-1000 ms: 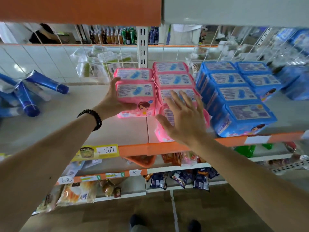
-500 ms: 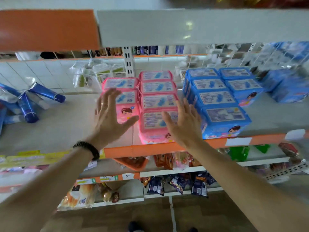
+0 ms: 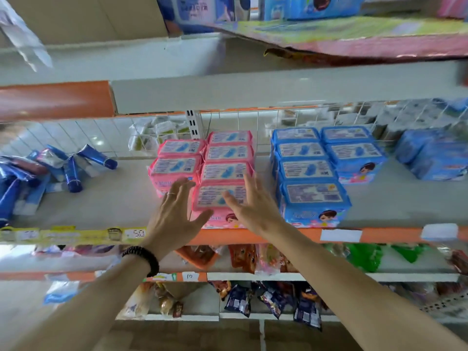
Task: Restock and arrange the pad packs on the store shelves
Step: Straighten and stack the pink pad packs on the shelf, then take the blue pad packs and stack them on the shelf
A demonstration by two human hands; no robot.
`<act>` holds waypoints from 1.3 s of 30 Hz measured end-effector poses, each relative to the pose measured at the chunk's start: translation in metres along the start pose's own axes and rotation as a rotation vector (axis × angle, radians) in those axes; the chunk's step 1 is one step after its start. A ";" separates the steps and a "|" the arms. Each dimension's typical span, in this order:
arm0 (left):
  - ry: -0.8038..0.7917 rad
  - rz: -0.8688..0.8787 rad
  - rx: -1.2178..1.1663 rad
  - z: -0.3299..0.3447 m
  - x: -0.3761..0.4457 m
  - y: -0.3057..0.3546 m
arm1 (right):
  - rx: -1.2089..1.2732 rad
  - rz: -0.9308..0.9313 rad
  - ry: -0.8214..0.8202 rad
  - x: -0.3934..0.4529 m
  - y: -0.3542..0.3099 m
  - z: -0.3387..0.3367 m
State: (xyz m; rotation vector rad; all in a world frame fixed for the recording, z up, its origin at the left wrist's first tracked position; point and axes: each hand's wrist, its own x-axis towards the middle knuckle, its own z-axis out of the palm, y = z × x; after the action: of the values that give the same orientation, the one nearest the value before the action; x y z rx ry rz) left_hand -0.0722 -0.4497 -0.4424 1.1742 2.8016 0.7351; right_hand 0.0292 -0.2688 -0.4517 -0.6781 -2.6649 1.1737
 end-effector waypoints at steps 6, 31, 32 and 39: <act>0.123 0.065 0.147 -0.013 -0.019 0.054 | -0.119 -0.261 0.080 -0.024 0.002 -0.045; 0.473 0.574 -0.037 -0.132 -0.061 0.282 | -0.310 -0.368 0.661 -0.196 -0.087 -0.243; 0.475 0.588 -0.046 -0.135 -0.062 0.288 | -0.320 -0.379 0.685 -0.203 -0.089 -0.249; 0.550 0.627 -0.011 -0.151 -0.066 0.325 | -0.357 -0.392 0.736 -0.233 -0.088 -0.285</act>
State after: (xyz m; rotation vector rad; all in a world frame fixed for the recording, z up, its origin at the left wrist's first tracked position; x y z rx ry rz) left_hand 0.1640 -0.3605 -0.1797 2.1802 2.7803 1.2699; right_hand 0.2942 -0.2395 -0.1837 -0.4689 -2.2126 0.2602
